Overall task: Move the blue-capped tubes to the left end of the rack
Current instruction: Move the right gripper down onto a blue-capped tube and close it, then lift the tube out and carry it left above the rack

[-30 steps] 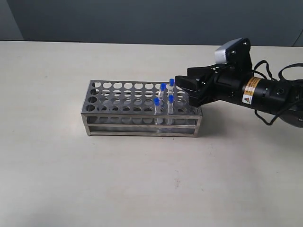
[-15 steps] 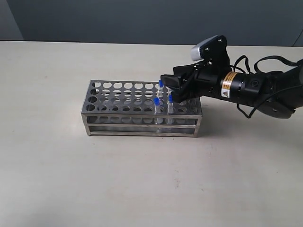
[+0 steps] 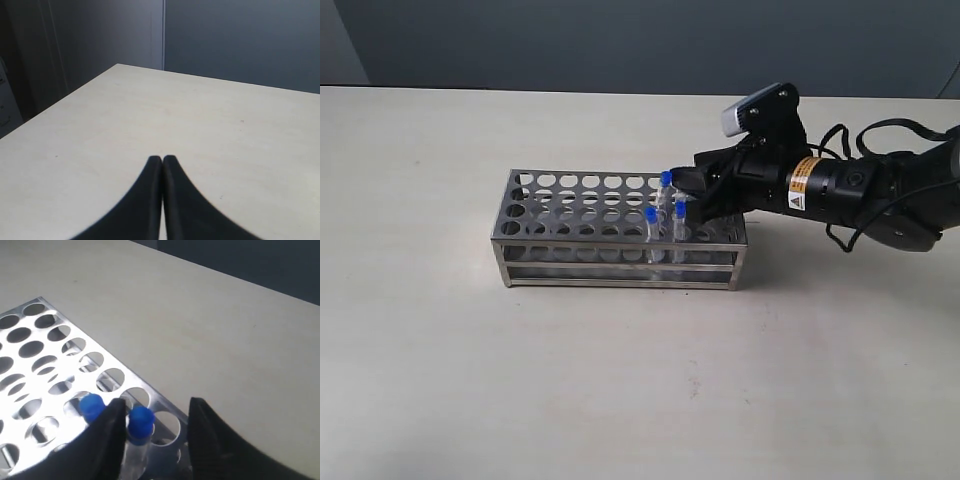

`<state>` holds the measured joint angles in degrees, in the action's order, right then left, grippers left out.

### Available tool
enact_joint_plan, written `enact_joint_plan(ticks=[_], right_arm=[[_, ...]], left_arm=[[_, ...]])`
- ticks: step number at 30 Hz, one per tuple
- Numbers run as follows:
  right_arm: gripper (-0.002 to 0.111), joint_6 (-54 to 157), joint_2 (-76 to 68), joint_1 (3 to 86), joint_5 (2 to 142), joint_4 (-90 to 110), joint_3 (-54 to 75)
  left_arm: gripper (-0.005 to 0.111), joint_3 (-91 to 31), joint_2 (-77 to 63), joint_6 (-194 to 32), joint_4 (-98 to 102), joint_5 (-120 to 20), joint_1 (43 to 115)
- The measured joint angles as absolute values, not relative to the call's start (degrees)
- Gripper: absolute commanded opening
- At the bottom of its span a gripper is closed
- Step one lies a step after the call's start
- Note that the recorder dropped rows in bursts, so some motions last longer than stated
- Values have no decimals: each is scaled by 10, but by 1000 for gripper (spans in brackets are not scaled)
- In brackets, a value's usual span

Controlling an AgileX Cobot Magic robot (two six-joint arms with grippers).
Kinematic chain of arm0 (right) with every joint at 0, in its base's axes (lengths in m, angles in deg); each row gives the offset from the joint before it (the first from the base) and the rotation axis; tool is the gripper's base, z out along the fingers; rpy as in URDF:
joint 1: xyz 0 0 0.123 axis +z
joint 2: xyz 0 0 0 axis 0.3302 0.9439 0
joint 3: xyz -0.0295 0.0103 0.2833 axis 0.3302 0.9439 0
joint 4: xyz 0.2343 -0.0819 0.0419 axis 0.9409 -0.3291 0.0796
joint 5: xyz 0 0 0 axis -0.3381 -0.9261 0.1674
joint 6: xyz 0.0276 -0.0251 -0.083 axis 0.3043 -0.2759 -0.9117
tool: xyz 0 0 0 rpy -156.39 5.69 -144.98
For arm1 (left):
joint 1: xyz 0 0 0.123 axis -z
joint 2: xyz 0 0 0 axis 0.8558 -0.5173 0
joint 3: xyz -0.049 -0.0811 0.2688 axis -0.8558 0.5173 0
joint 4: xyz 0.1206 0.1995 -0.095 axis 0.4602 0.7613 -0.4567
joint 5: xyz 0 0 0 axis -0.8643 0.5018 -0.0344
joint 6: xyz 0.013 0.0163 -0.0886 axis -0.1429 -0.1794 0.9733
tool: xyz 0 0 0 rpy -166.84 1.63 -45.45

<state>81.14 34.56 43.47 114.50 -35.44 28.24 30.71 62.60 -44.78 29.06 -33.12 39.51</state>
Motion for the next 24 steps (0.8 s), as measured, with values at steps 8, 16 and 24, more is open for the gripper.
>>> enact_joint_plan(ticks=[8, 16, 24], right_arm=[[0, 825, 346, 437, 1153, -370, 282], [0, 829, 298, 437, 1133, -371, 282], [0, 834, 198, 438, 1122, -367, 277]], left_arm=[[1, 307, 626, -448, 291, -331, 395], [1, 307, 626, -448, 291, -331, 395], [1, 307, 626, -448, 291, -331, 395]])
